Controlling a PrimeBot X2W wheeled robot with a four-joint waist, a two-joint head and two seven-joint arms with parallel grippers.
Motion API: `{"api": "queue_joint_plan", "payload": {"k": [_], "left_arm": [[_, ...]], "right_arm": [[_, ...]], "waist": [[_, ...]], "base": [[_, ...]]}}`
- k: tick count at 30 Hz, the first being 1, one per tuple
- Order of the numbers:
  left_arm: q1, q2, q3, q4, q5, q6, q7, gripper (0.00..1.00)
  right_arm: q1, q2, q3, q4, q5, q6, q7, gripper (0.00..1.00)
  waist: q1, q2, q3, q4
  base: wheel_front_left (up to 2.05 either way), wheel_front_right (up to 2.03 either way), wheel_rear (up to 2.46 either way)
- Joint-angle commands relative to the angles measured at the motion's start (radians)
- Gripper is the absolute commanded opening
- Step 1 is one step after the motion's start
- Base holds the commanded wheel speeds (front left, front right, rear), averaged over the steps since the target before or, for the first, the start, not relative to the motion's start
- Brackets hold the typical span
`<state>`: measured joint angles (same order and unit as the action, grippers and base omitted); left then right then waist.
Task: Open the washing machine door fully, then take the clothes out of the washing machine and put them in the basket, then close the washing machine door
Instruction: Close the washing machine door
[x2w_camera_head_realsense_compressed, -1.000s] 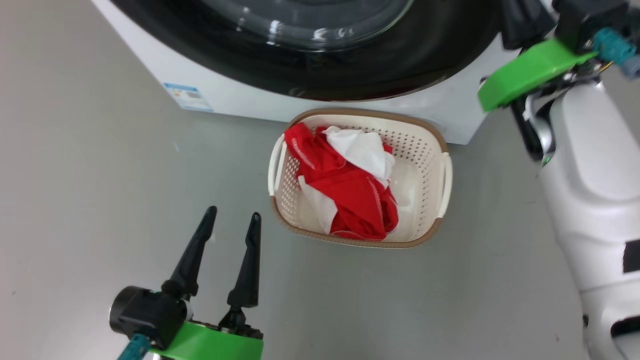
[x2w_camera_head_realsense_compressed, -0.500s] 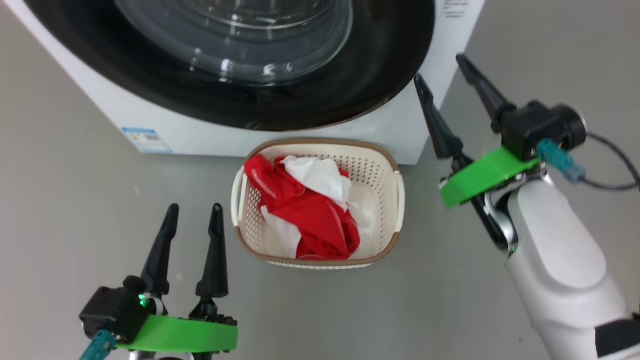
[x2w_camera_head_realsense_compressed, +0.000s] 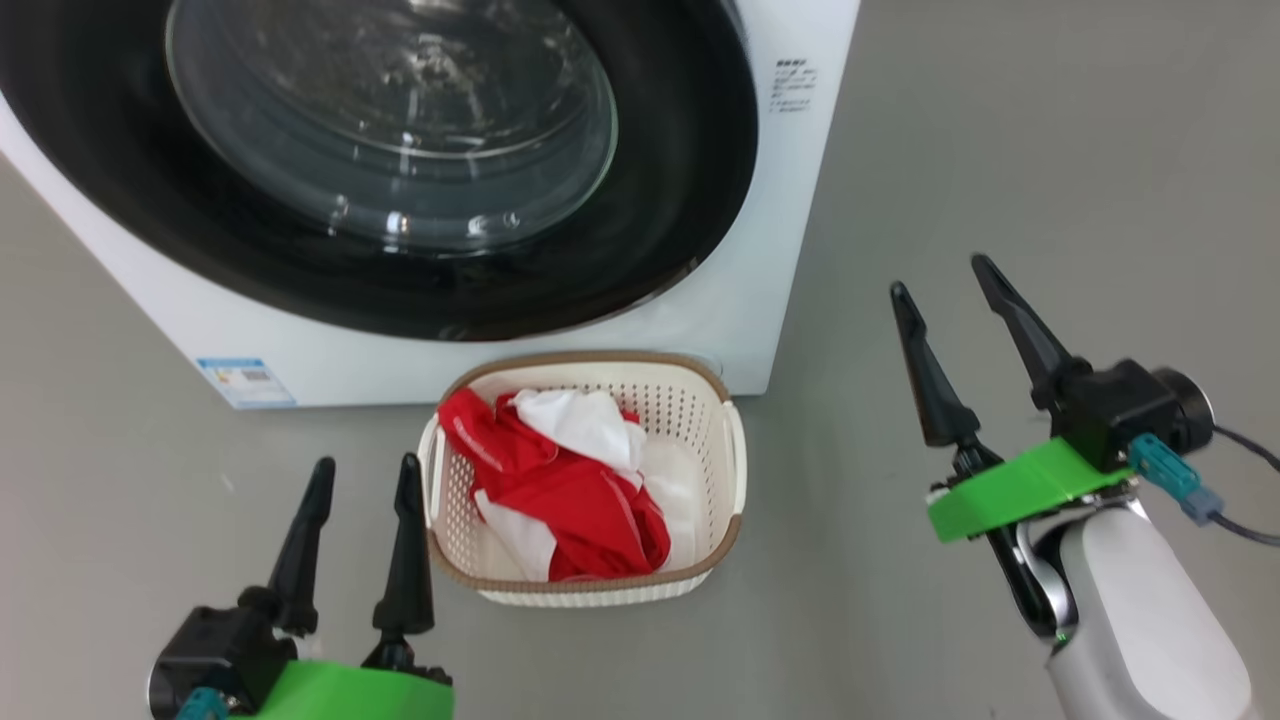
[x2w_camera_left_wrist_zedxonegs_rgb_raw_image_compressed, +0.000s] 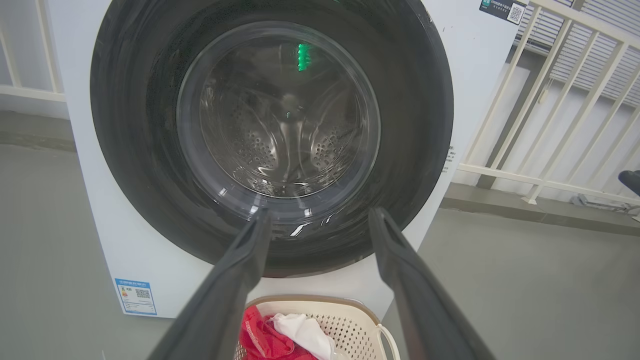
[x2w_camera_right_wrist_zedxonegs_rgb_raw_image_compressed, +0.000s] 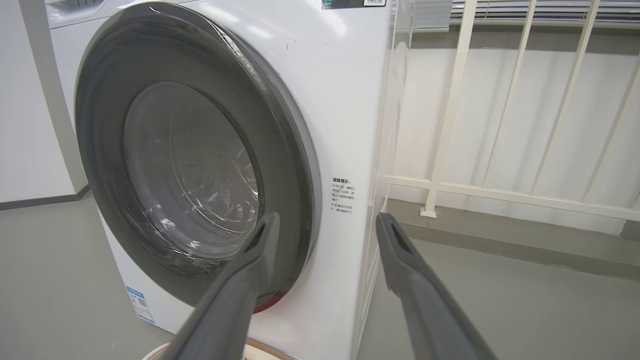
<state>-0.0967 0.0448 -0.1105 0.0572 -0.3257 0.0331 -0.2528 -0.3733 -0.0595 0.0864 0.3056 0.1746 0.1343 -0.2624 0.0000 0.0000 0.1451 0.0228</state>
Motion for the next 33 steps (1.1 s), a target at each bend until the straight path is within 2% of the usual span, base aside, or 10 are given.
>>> {"api": "queue_joint_plan", "payload": {"k": [1, 11, 17, 33], "left_arm": [[0.004, 0.012, 0.036, -0.013, 0.014, -0.011, -0.009, 1.00], [0.057, 0.023, 0.046, 0.014, 0.048, -0.033, -0.009, 1.00], [0.094, 0.023, 0.069, -0.012, 0.066, -0.033, -0.009, 1.00], [0.182, 0.022, 0.128, -0.062, 0.100, -0.055, -0.009, 1.00]], "right_arm": [[0.021, 0.009, 0.002, -0.036, -0.018, -0.004, 0.001, 1.00], [0.158, 0.009, -0.094, -0.104, -0.053, -0.004, 0.001, 1.00], [0.246, 0.009, -0.128, -0.151, -0.037, -0.004, 0.001, 1.00], [0.390, 0.009, -0.077, -0.188, -0.006, -0.004, 0.001, 1.00]], "waist": [[0.0000, 0.0000, -0.040, -0.027], [0.0000, 0.0000, -0.124, -0.046], [0.0000, 0.0000, -0.159, -0.047], [0.0000, 0.0000, -0.222, -0.065]], "base": [[0.00, 0.00, 0.00], [0.00, 0.00, 0.00], [0.00, 0.00, 0.00], [0.00, 0.00, 0.00]]}}
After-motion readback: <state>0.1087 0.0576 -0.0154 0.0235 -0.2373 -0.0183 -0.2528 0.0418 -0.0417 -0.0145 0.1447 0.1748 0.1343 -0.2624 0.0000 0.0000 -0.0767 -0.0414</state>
